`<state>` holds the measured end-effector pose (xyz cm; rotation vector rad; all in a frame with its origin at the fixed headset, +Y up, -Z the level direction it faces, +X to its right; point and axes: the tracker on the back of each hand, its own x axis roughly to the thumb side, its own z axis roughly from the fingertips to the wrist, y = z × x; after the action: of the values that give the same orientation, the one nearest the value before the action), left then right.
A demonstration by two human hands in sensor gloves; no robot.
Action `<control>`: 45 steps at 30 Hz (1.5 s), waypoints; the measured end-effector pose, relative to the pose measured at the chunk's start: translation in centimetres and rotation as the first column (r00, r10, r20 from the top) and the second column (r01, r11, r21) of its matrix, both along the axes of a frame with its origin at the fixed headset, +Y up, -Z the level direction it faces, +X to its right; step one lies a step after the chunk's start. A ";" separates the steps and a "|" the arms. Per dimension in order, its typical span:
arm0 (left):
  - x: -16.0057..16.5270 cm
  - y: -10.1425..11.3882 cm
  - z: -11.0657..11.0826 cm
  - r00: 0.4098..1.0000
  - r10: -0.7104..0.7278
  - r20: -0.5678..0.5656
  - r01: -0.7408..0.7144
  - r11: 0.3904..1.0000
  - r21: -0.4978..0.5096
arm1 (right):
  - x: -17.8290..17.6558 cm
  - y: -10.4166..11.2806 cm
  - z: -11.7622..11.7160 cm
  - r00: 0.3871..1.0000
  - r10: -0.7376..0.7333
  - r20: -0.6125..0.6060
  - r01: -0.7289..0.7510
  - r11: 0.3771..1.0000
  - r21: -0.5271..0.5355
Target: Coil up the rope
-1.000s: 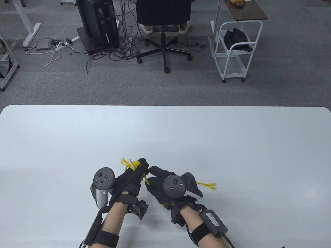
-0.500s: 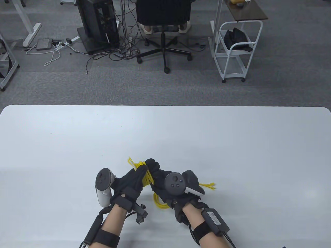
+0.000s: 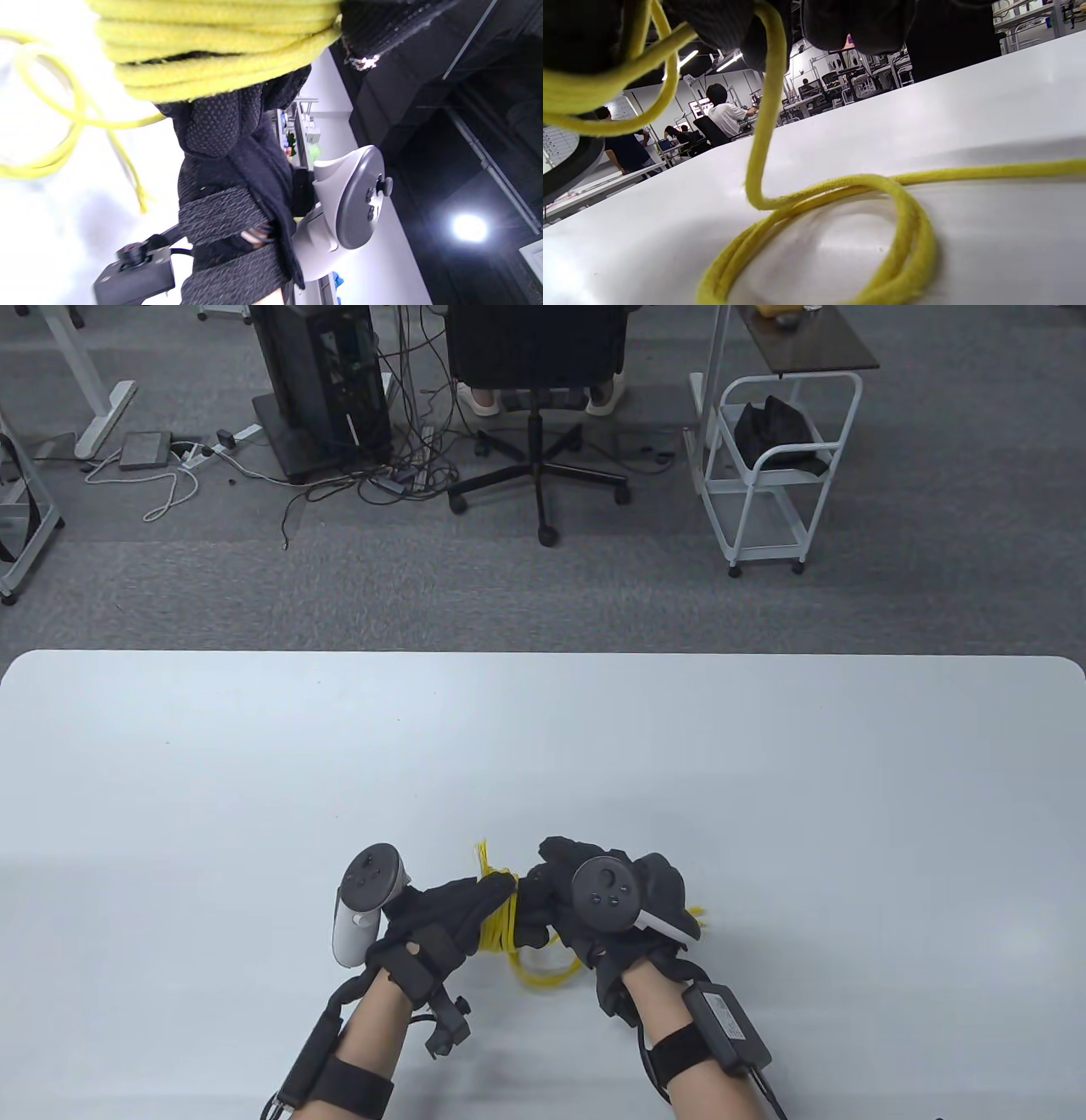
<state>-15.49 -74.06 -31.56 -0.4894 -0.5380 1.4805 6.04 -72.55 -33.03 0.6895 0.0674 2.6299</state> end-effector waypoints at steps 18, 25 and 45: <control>-0.6 -0.6 0.1 0.981 -0.180 -0.076 0.171 0.979 -0.107 | -1.5 1.2 1.3 0.963 -0.270 -0.019 0.271 0.961 0.064; -0.6 -0.4 0.2 0.964 -0.216 -0.154 0.206 0.975 -0.080 | -1.4 1.3 1.5 0.964 -0.264 -0.044 0.267 0.959 0.099; -2.5 0.5 0.5 0.899 0.056 -0.434 -0.013 0.995 0.102 | -3.8 -0.5 1.7 0.987 -0.064 -0.147 0.049 0.994 -0.102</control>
<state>-18.04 -73.61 -31.06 -0.0608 -0.2596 1.5307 2.26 -73.08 -31.30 0.8418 0.2166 2.4983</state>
